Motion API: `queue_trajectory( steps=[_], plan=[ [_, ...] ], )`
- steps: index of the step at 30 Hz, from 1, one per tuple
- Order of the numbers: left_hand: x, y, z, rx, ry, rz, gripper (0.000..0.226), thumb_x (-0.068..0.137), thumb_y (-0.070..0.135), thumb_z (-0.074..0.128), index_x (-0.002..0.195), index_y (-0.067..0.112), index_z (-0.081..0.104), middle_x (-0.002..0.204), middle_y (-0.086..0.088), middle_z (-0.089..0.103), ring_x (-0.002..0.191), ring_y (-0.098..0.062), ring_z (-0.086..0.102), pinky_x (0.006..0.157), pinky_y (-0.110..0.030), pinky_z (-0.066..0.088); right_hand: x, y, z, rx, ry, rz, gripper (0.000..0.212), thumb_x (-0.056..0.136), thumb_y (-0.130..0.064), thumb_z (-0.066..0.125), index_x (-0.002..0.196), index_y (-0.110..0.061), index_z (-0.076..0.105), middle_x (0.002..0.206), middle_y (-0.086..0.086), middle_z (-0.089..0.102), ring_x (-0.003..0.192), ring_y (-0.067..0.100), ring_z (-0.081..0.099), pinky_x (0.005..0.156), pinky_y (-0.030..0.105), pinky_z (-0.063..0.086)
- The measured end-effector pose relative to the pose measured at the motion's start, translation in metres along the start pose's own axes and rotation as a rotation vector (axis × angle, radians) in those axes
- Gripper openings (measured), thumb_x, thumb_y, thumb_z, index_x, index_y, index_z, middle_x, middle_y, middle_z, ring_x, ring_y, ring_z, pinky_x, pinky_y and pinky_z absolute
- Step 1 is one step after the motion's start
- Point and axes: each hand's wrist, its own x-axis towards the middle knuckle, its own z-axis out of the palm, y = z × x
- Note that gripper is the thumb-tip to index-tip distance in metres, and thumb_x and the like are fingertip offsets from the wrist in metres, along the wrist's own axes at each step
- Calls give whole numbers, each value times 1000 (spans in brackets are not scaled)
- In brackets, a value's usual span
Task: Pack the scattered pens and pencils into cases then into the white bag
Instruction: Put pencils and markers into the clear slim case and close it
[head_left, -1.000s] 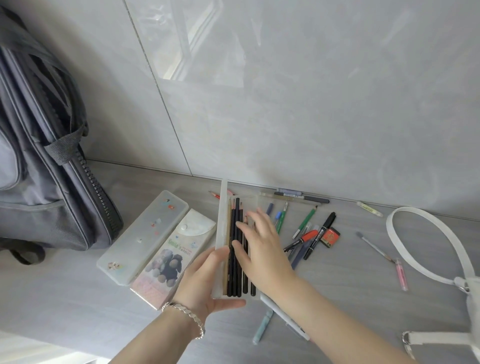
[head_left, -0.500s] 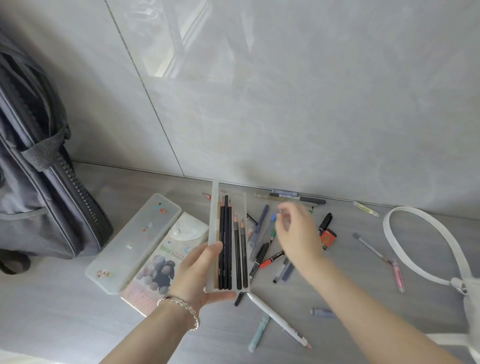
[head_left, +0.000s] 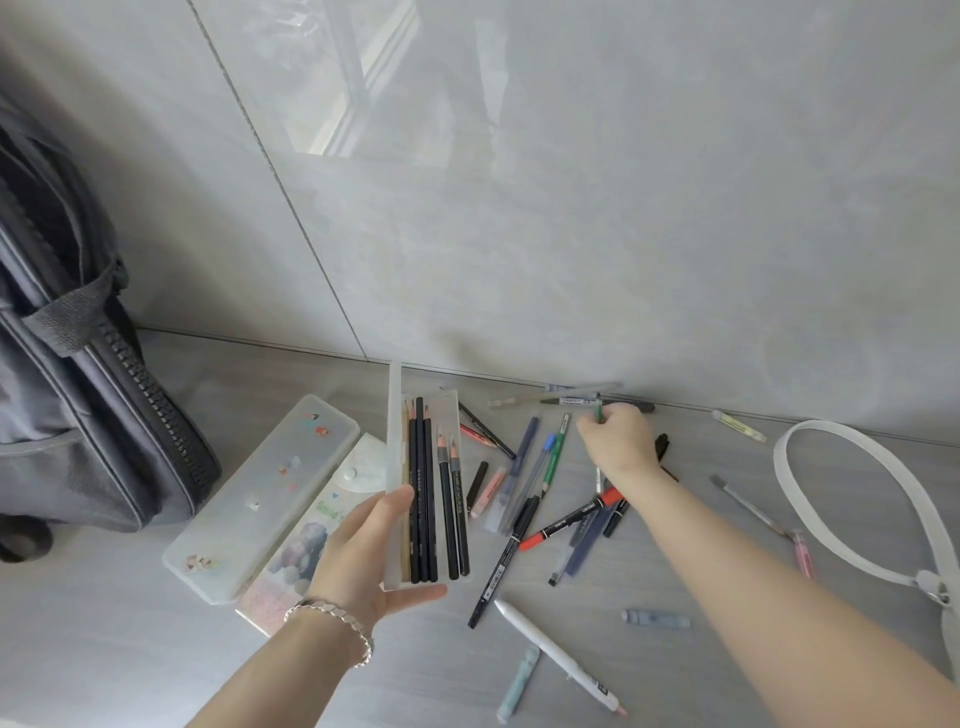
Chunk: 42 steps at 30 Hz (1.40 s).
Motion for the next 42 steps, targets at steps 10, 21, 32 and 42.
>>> queue_trajectory(
  steps=[10, 21, 32, 42],
  plan=[
    [-3, 4, -17, -21, 46, 1, 15, 87, 28, 59, 100, 24, 53, 125, 11, 35, 137, -23, 25, 79, -57, 52, -24, 5, -2, -742, -508, -733, 25, 95, -12, 32, 111, -5, 50, 105, 12, 48, 97, 28, 50, 73, 32, 37],
    [-20, 0, -9, -4, 15, -23, 6, 86, 26, 59, 83, 29, 55, 118, 11, 35, 136, -27, 29, 71, -54, 56, -55, -26, -22, -144, -235, -691, 18, 87, -13, 59, 104, -10, 56, 91, 0, 60, 80, 13, 58, 75, 27, 52],
    [-29, -12, 14, 93, -141, 23, 24, 88, 23, 58, 110, 16, 58, 93, 14, 51, 79, -2, 49, 71, -53, 57, -128, -40, -5, 311, -371, -336, 11, 87, -17, 61, 96, -23, 60, 77, -9, 57, 65, 2, 51, 63, 4, 43],
    [-30, -15, 11, 48, -204, -8, 42, 81, 28, 64, 120, 14, 57, 125, 2, 51, 118, -22, 47, 63, -52, 58, -135, -45, -8, 420, -351, -234, 12, 87, -15, 61, 93, -20, 52, 72, -7, 56, 47, -6, 55, 49, 3, 42]
  ],
)
